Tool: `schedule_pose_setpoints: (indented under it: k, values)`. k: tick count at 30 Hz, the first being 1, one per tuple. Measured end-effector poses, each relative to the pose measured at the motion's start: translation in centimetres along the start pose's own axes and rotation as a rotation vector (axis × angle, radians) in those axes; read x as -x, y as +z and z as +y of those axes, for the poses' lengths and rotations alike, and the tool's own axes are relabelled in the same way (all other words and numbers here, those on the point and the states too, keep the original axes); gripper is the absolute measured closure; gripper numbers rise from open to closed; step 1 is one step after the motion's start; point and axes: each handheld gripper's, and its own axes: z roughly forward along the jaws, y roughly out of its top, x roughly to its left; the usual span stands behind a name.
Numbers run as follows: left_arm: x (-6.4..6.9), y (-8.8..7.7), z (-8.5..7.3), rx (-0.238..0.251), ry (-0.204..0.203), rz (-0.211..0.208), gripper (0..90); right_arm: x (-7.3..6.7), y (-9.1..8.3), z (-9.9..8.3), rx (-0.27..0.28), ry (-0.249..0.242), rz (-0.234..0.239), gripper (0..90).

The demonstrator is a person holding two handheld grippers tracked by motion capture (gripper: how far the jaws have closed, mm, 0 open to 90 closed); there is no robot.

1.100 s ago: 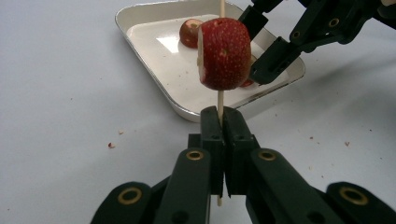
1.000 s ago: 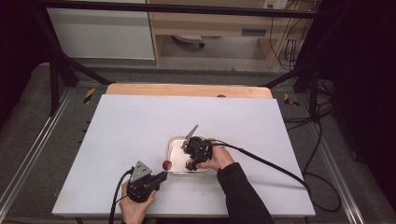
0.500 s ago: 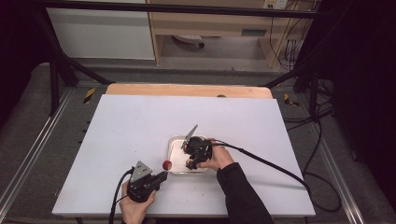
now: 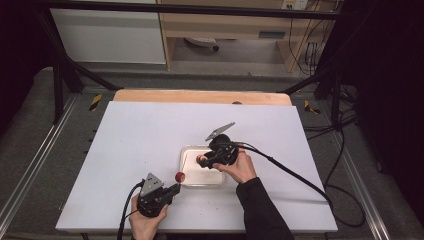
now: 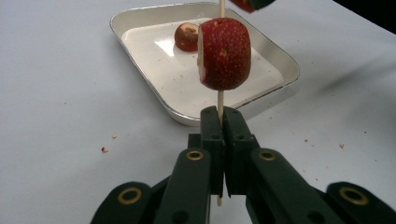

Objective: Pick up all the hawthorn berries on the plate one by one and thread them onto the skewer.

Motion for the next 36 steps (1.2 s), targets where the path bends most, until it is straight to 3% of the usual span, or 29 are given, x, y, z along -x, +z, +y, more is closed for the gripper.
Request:
schedule_pose_setpoints:
  k: [8,14,18,19,25,36]
  values:
    - [0.5,0.3,0.1,0.004,0.010,-0.011,88.2,0.7,-1.4,-1.1,0.135,0.124,0.037,59.7]
    - [1.0,0.5,0.2,0.016,0.010,-0.022,88.2,1.2,-2.3,-2.0,0.270,0.236,0.078,59.8]
    - [1.5,0.7,0.2,0.021,0.001,-0.035,88.2,1.3,-2.5,-2.6,0.374,0.292,0.080,59.8]
    - [1.6,0.8,0.2,0.021,-0.002,-0.037,88.2,1.3,-2.5,-2.6,0.374,0.292,0.080,59.8]
    - [2.4,1.4,0.3,0.025,-0.019,-0.043,88.3,0.9,-2.2,-3.1,0.493,0.355,0.081,59.8]
    - [3.1,2.1,0.6,0.042,-0.074,-0.048,88.3,0.7,-1.8,-3.4,0.620,0.410,0.084,59.9]
